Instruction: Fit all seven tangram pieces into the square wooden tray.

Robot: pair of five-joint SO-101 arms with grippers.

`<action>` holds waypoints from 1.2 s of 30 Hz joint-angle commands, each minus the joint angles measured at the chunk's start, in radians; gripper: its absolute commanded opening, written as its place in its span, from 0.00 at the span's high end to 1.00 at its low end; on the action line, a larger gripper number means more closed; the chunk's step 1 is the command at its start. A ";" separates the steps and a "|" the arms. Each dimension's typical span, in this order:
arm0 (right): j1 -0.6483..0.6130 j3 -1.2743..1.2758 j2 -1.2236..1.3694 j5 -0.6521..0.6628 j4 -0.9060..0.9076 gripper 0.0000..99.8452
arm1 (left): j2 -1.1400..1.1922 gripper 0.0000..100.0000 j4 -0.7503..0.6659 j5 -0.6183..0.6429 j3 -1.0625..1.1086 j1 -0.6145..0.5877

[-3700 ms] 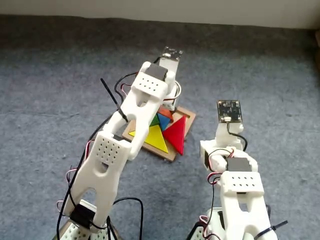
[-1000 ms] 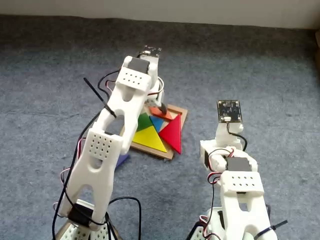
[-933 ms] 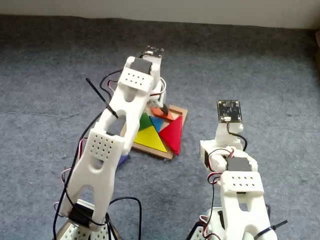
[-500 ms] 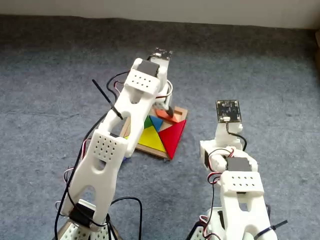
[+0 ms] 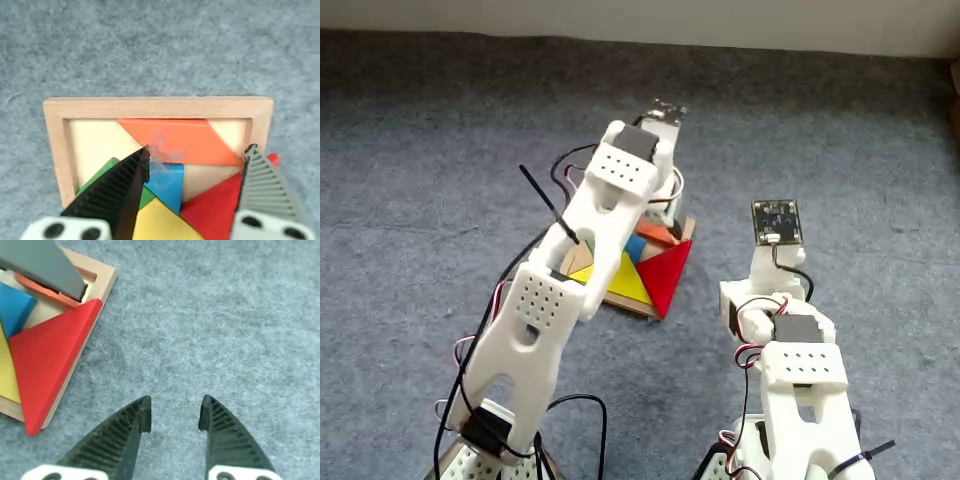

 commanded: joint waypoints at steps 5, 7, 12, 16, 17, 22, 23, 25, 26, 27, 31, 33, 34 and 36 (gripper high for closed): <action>0.012 -0.005 -0.027 0.014 -0.025 0.83 | 0.016 0.71 -0.005 0.000 -0.013 -0.022; 0.012 -0.005 -0.027 0.015 -0.025 0.83 | 0.039 0.71 -0.003 0.000 -0.013 -0.031; 0.012 -0.005 -0.027 0.015 -0.025 0.83 | 0.045 0.71 0.000 0.002 -0.015 -0.045; 0.012 -0.004 -0.027 0.015 -0.025 0.83 | 0.048 0.71 -0.003 0.032 -0.015 -0.054; 0.012 -0.004 -0.027 0.015 -0.025 0.83 | 0.050 0.71 -0.003 0.057 -0.015 -0.058; 0.012 -0.004 -0.027 0.015 -0.025 0.83 | 0.053 0.71 -0.002 0.092 -0.013 -0.068; 0.012 -0.004 -0.027 0.015 -0.025 0.83 | 0.053 0.71 -0.002 0.092 -0.013 -0.068; 0.012 -0.004 -0.027 0.015 -0.025 0.83 | 0.053 0.74 -0.005 0.092 -0.013 -0.067; 0.012 -0.004 -0.027 0.015 -0.025 0.83 | 0.053 0.76 -0.005 0.092 -0.013 -0.067; 0.012 -0.004 -0.027 0.015 -0.025 0.83 | 0.053 0.79 -0.006 0.089 -0.013 -0.065; 0.012 -0.004 -0.027 0.015 -0.025 0.83 | 0.053 0.86 -0.029 0.086 -0.013 -0.062; 0.012 -0.004 -0.027 0.015 -0.025 0.83 | 0.051 0.87 -0.034 0.087 -0.013 -0.061; 0.012 -0.004 -0.027 0.015 -0.025 0.83 | 0.050 0.87 -0.034 0.089 -0.013 -0.059; 0.012 -0.004 -0.027 0.015 -0.025 0.83 | 0.048 0.87 -0.034 0.091 -0.015 -0.059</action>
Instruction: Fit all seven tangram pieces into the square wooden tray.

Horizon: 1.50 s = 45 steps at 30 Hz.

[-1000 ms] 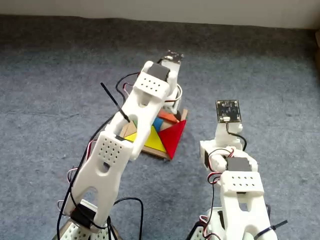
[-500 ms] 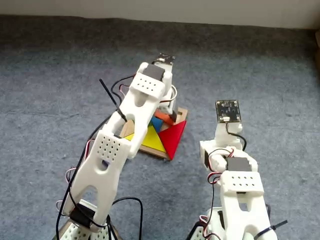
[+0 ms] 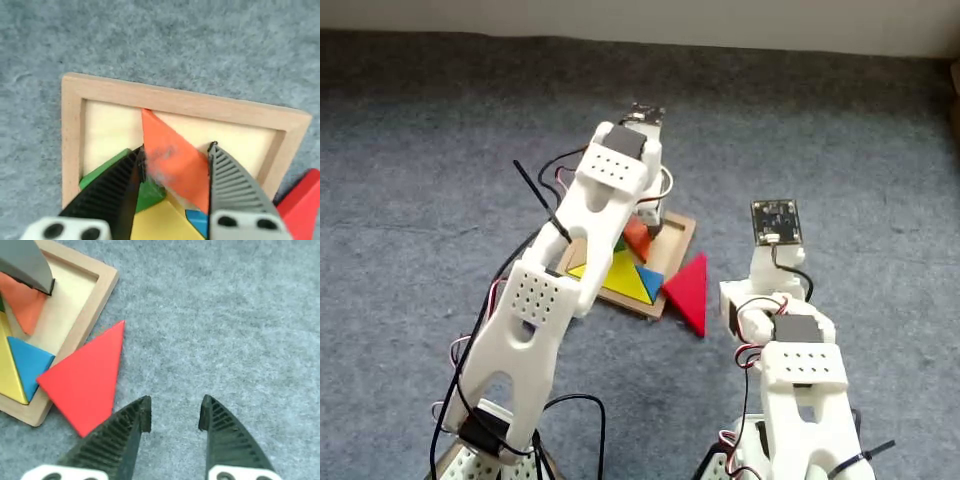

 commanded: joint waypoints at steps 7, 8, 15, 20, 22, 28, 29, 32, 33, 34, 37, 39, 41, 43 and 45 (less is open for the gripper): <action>0.012 -0.004 -0.027 0.011 -0.025 0.83 | -0.005 0.87 -0.018 0.009 -0.081 -0.005; 0.012 -0.004 -0.027 0.011 -0.025 0.83 | -0.005 0.87 -0.008 0.009 -0.102 -0.005; 0.012 -0.007 -0.027 0.011 -0.025 0.83 | -0.010 0.87 0.106 0.009 -0.219 0.022; 0.012 -0.007 -0.027 0.011 -0.025 0.83 | -0.010 0.85 0.110 0.005 -0.220 0.065; 0.012 -0.007 -0.027 0.011 -0.025 0.83 | -0.010 0.81 0.114 0.005 -0.219 0.074; 0.012 -0.007 -0.027 0.011 -0.025 0.83 | -0.012 0.76 0.115 0.008 -0.219 0.073; 0.012 -0.007 -0.027 0.011 -0.025 0.83 | -0.013 0.76 0.115 0.006 -0.219 0.073; 0.012 -0.008 -0.027 0.011 -0.025 0.83 | -0.045 0.78 0.117 0.003 -0.193 0.074; 0.012 -0.008 -0.027 0.011 -0.025 0.83 | -0.067 0.79 0.117 -0.008 -0.166 0.076; 0.012 -0.008 -0.027 0.012 -0.025 0.83 | -0.097 0.81 0.117 -0.034 -0.137 0.081; 0.012 -0.008 -0.027 0.012 -0.025 0.83 | -0.213 0.90 0.115 -0.114 0.008 0.111; 0.012 -0.008 -0.027 0.012 -0.025 0.83 | -0.300 0.96 0.112 -0.138 0.120 0.133; 0.012 -0.008 -0.027 0.012 -0.025 0.83 | -0.387 0.99 0.112 -0.140 0.213 0.147; 0.007 -0.008 -0.022 0.012 -0.025 0.83 | -0.476 0.99 0.112 -0.137 0.289 0.147; 0.005 -0.010 -0.019 0.012 -0.025 0.83 | -0.564 0.99 0.110 -0.135 0.346 0.134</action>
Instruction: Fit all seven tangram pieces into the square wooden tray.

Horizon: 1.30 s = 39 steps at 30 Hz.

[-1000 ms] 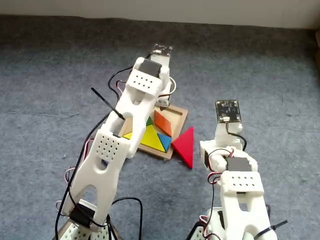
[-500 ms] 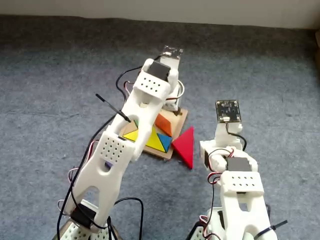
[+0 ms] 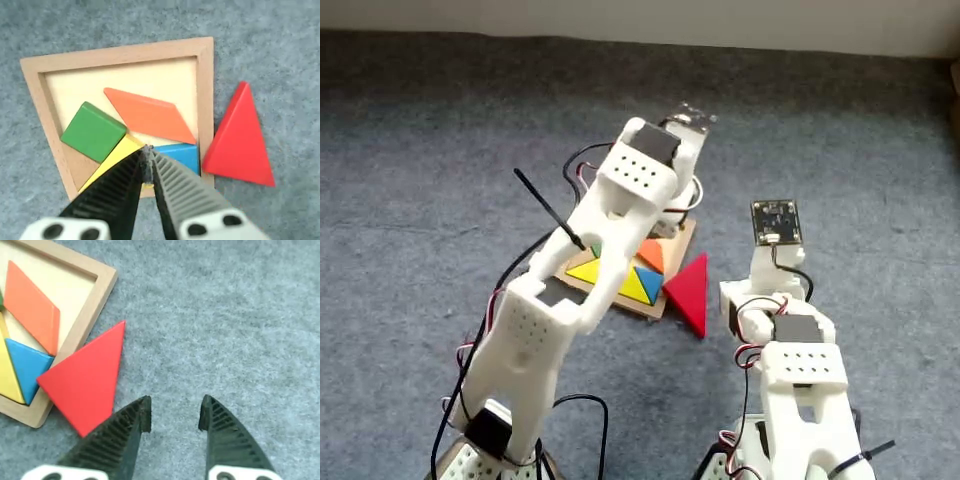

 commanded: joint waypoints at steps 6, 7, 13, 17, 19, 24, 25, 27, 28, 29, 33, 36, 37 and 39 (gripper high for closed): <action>0.005 -0.061 -0.024 0.101 0.107 0.83 | -0.423 0.99 0.008 -0.006 0.191 -0.119; 0.004 -0.097 -0.016 0.118 0.143 0.83 | -0.458 0.99 0.008 -0.006 0.214 -0.151; -0.082 -0.294 -0.002 0.210 0.358 0.83 | -0.627 0.99 0.008 -0.006 0.375 -0.360; -0.157 -0.450 0.140 0.253 0.470 0.83 | -0.710 0.99 -0.005 -0.009 0.529 -0.481; -0.186 -0.538 0.242 0.258 0.501 0.83 | -0.754 0.99 -0.040 -0.008 0.613 -0.538; -0.255 -0.717 0.472 0.269 0.506 0.82 | -0.889 0.99 -0.193 -0.012 0.875 -0.690; -0.269 -0.746 0.513 0.287 0.506 0.80 | -0.914 0.99 -0.229 -0.012 0.932 -0.720; -0.302 -0.802 0.598 0.318 0.506 0.73 | -0.951 0.99 -0.302 -0.012 1.055 -0.779; -0.315 -0.826 0.636 0.321 0.506 0.70 | -0.963 0.99 -0.336 -0.012 1.115 -0.806; -0.328 -0.854 0.673 0.322 0.504 0.68 | -0.972 0.99 -0.371 -0.012 1.170 -0.826; -0.360 -0.958 0.814 0.342 0.472 0.67 | -0.975 0.99 -0.511 -0.012 1.357 -0.892; -0.389 -1.015 0.905 0.342 0.446 0.67 | -0.975 0.99 -0.566 -0.012 1.426 -0.918; -0.401 -1.029 0.932 0.342 0.438 0.67 | -0.975 0.99 -0.575 -0.012 1.438 -0.923; -0.421 -1.049 0.980 0.342 0.417 0.67 | -0.975 0.99 -0.588 -0.012 1.460 -0.923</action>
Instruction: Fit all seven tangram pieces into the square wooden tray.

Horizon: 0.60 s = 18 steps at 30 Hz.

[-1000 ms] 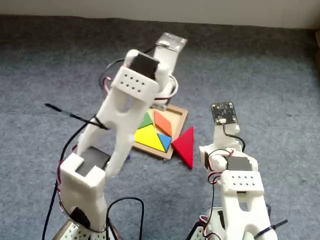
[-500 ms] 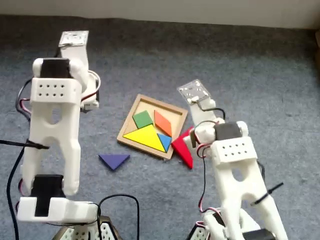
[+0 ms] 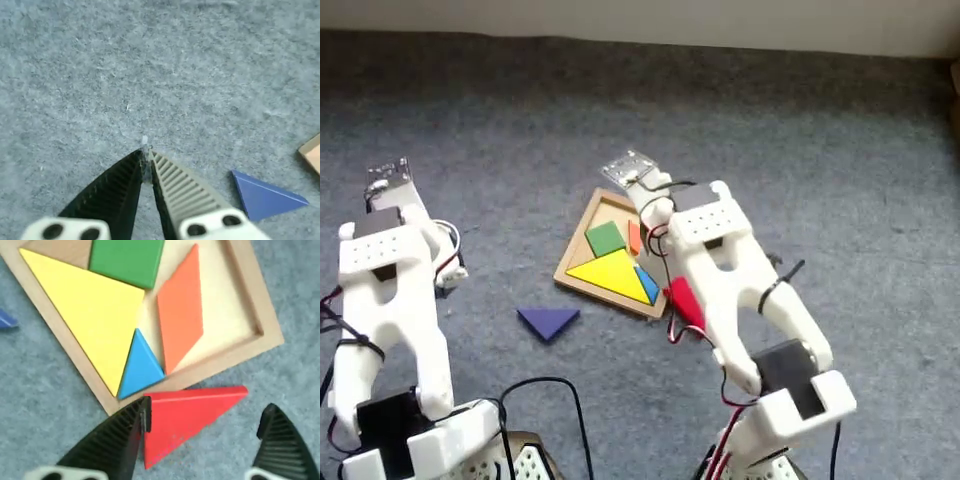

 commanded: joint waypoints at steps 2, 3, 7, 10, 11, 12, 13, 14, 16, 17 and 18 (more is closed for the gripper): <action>-0.047 -0.094 0.056 0.014 -0.073 0.67 | -0.038 0.99 -0.061 -0.012 0.035 -0.012; -0.047 -0.104 0.067 0.014 -0.085 0.67 | -0.038 0.99 -0.077 -0.012 0.045 -0.010; -0.044 -0.137 0.093 0.014 -0.116 0.67 | -0.038 0.99 -0.114 -0.012 0.068 -0.008; -0.044 -0.143 0.122 0.014 -0.154 0.67 | -0.038 0.99 -0.115 -0.012 0.070 -0.008; -0.042 -0.145 0.134 0.014 -0.171 0.67 | -0.038 0.99 -0.115 -0.012 0.070 -0.008; -0.042 -0.147 0.150 0.014 -0.188 0.67 | -0.038 0.99 -0.115 -0.014 0.071 -0.008; -0.041 -0.148 0.165 0.014 -0.200 0.67 | -0.038 0.99 -0.115 -0.014 0.071 -0.008; -0.041 -0.148 0.180 0.014 -0.206 0.67 | -0.038 0.99 -0.115 -0.014 0.071 -0.007; -0.041 -0.148 0.203 0.014 -0.211 0.67 | -0.038 0.99 -0.115 -0.014 0.071 -0.007; -0.041 -0.148 0.213 0.014 -0.211 0.67 | -0.038 0.99 -0.115 -0.014 0.071 -0.007; -0.041 -0.148 0.222 0.014 -0.211 0.67 | -0.038 0.99 -0.115 -0.014 0.071 -0.007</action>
